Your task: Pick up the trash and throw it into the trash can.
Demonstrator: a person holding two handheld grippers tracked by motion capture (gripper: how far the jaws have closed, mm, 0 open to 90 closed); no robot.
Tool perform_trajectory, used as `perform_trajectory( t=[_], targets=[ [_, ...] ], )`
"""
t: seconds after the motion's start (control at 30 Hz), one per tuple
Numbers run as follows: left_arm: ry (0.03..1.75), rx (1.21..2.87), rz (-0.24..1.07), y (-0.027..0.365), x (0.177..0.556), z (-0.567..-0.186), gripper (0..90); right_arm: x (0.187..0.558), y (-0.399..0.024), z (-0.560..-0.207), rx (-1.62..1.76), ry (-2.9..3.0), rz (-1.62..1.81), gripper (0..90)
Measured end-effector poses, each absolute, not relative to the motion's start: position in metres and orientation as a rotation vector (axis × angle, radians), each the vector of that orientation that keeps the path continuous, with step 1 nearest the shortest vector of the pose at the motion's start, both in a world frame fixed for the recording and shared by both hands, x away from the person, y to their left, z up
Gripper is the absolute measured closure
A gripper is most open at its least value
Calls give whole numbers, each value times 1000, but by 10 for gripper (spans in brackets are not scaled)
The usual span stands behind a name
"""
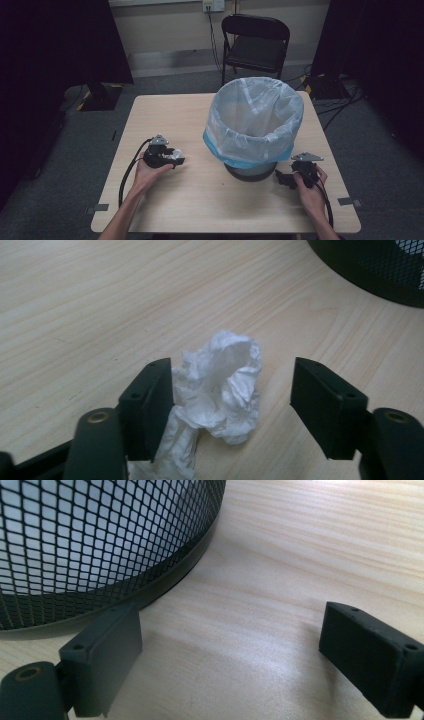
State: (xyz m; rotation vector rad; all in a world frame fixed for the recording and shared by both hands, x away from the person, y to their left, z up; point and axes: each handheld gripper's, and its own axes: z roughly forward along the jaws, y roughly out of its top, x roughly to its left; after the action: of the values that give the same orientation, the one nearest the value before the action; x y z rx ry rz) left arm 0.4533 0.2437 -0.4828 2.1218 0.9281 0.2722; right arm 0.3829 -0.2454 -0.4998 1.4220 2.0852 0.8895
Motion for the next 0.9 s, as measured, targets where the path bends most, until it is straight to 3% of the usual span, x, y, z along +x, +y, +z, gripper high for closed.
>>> perform_trajectory(
  t=[0.33, 0.4, 0.53, 0.9],
  targets=[
    [949, 2149, 301, 255, 453, -491, 530, 383, -245, -500, 1422, 2085, 890, 93],
    [953, 2128, 293, 258, 453, -492, 637, 383, -245, -500, 1422, 2085, 889, 93],
    [955, 2122, 269, 261, 453, -492, 748, 383, -245, -500, 1421, 2085, 889, 93],
    [911, 2043, 235, 265, 450, -484, 792, 383, -245, -500, 1422, 2085, 889, 93]
  ],
)
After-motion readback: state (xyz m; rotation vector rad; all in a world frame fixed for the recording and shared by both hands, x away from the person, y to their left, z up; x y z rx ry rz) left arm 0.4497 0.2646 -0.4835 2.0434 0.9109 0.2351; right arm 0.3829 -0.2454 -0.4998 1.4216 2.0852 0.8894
